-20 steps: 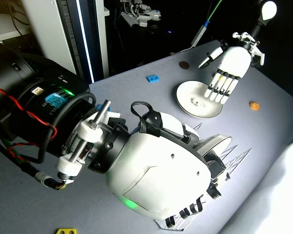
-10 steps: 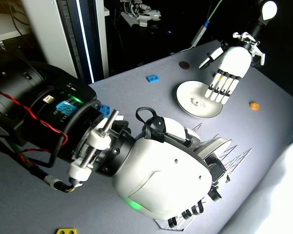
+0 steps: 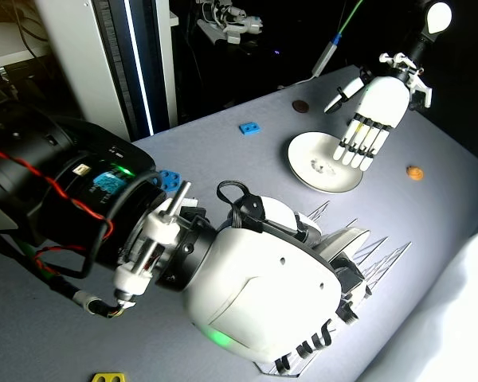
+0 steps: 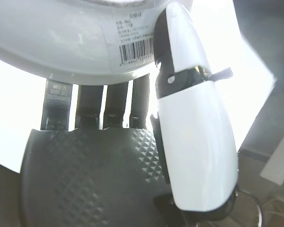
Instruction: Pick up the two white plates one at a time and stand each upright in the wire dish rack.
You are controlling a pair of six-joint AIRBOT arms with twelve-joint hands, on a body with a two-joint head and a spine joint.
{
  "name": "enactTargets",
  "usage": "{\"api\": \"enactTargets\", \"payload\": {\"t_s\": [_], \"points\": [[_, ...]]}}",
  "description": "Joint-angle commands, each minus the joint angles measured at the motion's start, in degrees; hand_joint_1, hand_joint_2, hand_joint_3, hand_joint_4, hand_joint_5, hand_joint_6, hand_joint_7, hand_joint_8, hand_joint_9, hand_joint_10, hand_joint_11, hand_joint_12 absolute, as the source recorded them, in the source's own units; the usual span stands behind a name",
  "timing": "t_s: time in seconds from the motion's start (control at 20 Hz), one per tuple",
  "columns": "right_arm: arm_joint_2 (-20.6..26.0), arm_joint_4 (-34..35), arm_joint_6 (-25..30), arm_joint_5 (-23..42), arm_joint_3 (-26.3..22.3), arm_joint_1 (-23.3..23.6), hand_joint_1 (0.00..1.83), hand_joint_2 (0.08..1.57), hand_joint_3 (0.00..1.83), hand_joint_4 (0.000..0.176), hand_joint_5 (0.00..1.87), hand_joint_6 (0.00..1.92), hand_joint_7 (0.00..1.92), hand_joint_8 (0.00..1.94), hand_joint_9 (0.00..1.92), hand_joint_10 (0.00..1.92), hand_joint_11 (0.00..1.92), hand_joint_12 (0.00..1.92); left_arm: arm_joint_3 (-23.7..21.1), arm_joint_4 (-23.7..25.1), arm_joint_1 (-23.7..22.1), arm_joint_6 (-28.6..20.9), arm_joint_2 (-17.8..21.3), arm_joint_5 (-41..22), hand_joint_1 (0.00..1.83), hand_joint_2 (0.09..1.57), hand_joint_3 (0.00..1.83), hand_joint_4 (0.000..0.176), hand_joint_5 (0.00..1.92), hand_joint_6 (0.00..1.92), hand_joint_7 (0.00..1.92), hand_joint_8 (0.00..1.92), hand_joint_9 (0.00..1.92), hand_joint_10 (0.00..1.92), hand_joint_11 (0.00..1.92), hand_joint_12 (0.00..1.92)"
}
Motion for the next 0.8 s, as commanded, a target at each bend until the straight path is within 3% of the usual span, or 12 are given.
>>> {"api": "enactTargets", "payload": {"t_s": [0.0,0.4,0.75], "points": [[0.51,0.58,1.46,9.56,0.44,0.35,1.21,1.12,0.0,0.026,0.94,1.08,1.01,0.94,1.11,0.41,0.7,1.27,0.46,-3.2,-0.72,0.16,0.19,-1.34,0.0,1.14,0.0,0.0,0.0,0.0,0.0,0.0,0.0,0.0,0.0,0.0],[-0.53,-0.32,3.13,10.75,2.06,-0.96,1.2,1.15,0.0,0.026,0.89,1.15,0.96,1.02,1.06,0.44,0.66,1.32,0.46,-3.2,-0.74,0.16,0.11,-1.34,0.0,1.14,0.0,0.0,0.0,0.0,0.02,0.01,0.01,0.0,0.0,0.0],[-2.52,-0.32,3.66,11.51,3.76,-2.33,1.21,1.13,0.0,0.025,0.93,1.1,1.0,0.96,1.08,0.46,0.71,1.28,0.46,-3.14,-0.91,0.16,0.06,-1.33,0.0,1.15,0.0,0.0,0.0,0.0,0.02,0.0,0.01,0.0,0.0,0.0]]}}
